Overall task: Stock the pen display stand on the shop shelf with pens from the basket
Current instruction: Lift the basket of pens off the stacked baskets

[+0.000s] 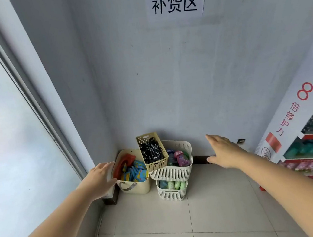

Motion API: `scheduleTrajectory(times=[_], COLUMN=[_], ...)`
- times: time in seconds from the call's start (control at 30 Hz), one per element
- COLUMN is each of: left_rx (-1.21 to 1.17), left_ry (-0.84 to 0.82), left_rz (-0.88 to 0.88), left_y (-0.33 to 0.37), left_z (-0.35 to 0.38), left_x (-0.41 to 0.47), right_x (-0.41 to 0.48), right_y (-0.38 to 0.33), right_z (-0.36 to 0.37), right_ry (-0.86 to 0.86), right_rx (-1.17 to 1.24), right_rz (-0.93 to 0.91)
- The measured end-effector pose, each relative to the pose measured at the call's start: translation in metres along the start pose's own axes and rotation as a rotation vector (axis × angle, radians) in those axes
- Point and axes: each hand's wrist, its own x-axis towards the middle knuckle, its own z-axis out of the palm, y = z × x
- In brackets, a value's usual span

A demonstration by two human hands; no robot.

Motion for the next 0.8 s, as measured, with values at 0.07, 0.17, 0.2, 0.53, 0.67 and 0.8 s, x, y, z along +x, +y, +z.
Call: scheduleTrajectory(times=[0.07,0.17,0.2,0.53,0.67,0.8], left_rx=[-0.023,-0.031,-0.028,0.008,0.009,-0.029], left_ry=[0.004,-0.023,-0.037,-0.15,-0.156,-0.138], left_rz=[-0.015,-0.035,-0.04,-0.096,-0.102,-0.08], left_y=[-0.004,-0.006,-0.005,0.003,0.019,0.032], left_z=[0.003,0.009,0.012,0.025,0.017,0.011], left_x=[0.009,0.025,0.032,0.15,0.204,0.251], right_x=[0.01,0.029,0.037,0.185,0.241,0.286], right_y=[-0.001,0.0,0.0,0.022,0.03,0.034], right_z=[0.009,0.025,0.029,0.051,0.048,0.047], right_ry=[-0.03,-0.08,-0.089,-0.16,-0.197,-0.205], right_rx=[0.113,0.159,0.164,0.165,0.167,0.178], right_rz=[0.049,0.057,0.056,0.0,-0.021,-0.023])
